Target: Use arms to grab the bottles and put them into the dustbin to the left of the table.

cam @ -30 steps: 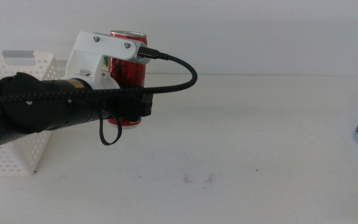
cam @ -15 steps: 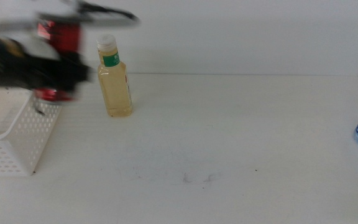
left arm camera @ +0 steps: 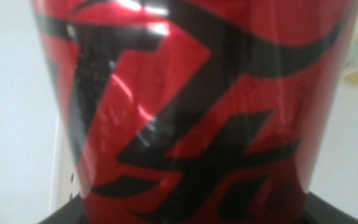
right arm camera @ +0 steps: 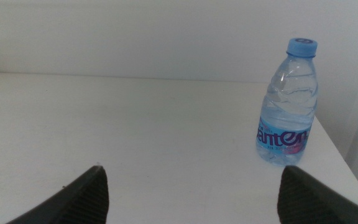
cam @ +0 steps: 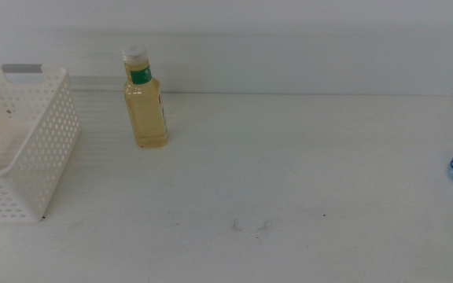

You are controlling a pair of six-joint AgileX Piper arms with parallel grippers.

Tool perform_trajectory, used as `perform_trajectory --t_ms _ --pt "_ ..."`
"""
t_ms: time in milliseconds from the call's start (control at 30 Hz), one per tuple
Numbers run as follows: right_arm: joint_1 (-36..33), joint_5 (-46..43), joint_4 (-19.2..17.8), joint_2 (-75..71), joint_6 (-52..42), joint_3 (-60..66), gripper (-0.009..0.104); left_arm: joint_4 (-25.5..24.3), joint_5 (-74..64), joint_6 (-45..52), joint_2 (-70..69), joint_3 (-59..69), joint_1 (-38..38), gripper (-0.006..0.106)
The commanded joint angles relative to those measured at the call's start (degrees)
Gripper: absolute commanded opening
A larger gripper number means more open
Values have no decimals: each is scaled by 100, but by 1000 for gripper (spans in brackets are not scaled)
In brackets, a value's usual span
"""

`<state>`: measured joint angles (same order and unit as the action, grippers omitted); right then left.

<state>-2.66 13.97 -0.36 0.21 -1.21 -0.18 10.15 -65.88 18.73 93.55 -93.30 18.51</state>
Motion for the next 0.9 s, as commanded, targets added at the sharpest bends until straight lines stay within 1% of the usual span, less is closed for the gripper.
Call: perform_trajectory --t_ms 0,233,300,400,500,567,767,833,867 --pt "36 -25 -62 -21 -18 18 93 -21 -63 83 386 -150 141 -2" --pt "36 -25 -62 -21 -18 18 93 -75 454 38 1372 -149 225 -2" --pt "36 -25 -62 -21 -18 18 93 -89 483 38 1588 -149 225 0" --pt "36 -25 -62 -21 -18 18 93 -102 483 55 1935 -149 225 5" --pt "36 -25 -62 -21 -18 18 93 -102 506 55 2212 -149 225 14" --pt "36 -25 -62 -21 -18 18 93 -102 536 72 2340 -149 225 25" --pt "36 -25 -62 -21 -18 18 93 -168 589 50 2422 -149 170 75" --pt "36 -25 -62 -21 -18 18 93 -115 552 -58 2355 -162 146 90" --pt "36 -25 -62 -21 -18 18 93 -101 552 -117 2291 -162 98 94"
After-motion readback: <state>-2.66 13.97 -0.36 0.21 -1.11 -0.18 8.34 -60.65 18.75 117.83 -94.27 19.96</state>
